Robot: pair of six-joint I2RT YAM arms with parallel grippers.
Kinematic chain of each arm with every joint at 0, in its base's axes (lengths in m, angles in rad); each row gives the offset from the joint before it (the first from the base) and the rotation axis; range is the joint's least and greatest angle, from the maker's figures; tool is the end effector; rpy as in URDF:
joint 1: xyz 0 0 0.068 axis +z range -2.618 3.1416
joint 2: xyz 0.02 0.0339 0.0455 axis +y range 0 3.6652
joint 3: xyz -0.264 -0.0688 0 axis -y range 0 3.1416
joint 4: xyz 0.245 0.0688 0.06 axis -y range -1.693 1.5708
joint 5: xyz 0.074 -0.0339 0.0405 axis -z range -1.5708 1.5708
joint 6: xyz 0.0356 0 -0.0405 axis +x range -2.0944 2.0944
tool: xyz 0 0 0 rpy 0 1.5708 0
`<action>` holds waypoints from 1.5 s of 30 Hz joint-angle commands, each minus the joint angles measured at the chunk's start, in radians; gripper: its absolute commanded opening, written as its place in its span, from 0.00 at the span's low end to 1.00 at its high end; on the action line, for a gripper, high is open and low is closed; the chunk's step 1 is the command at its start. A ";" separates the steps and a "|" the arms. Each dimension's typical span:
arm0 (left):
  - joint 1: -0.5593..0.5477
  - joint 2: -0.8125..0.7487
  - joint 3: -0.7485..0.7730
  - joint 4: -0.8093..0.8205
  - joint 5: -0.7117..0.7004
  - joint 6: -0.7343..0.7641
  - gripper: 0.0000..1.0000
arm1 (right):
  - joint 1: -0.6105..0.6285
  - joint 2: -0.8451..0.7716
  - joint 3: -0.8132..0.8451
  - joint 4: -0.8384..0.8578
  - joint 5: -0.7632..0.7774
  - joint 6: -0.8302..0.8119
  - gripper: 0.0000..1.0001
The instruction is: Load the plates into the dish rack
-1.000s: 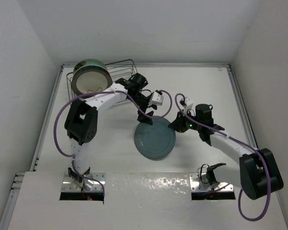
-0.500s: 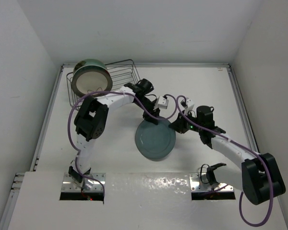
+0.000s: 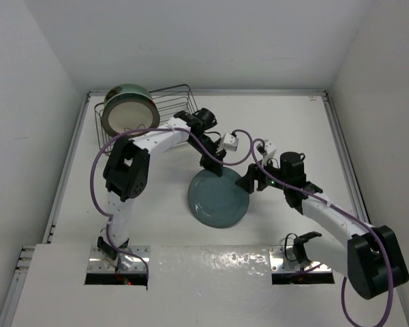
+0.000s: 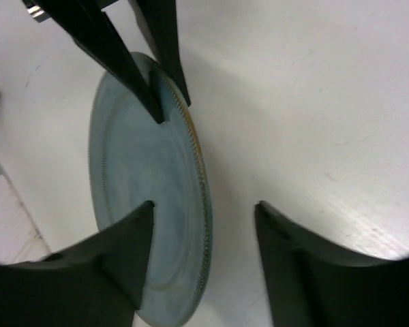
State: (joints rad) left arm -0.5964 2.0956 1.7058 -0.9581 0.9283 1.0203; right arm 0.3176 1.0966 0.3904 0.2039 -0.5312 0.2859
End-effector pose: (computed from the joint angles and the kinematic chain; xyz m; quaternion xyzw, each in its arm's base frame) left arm 0.3338 -0.2610 0.2114 0.6770 0.5778 -0.4140 0.1908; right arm 0.2001 0.0848 0.1846 -0.1468 0.8283 0.3617 0.4020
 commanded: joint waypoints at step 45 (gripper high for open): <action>0.449 -0.648 0.189 0.183 -0.714 0.219 0.00 | -0.015 0.038 0.237 -0.075 0.399 -0.169 0.99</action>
State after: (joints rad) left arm -0.2214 1.5093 1.8946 -0.9386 0.2073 1.1660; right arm 0.3069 1.1095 0.5571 0.0528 -0.0788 0.1383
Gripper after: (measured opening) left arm 0.060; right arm 0.992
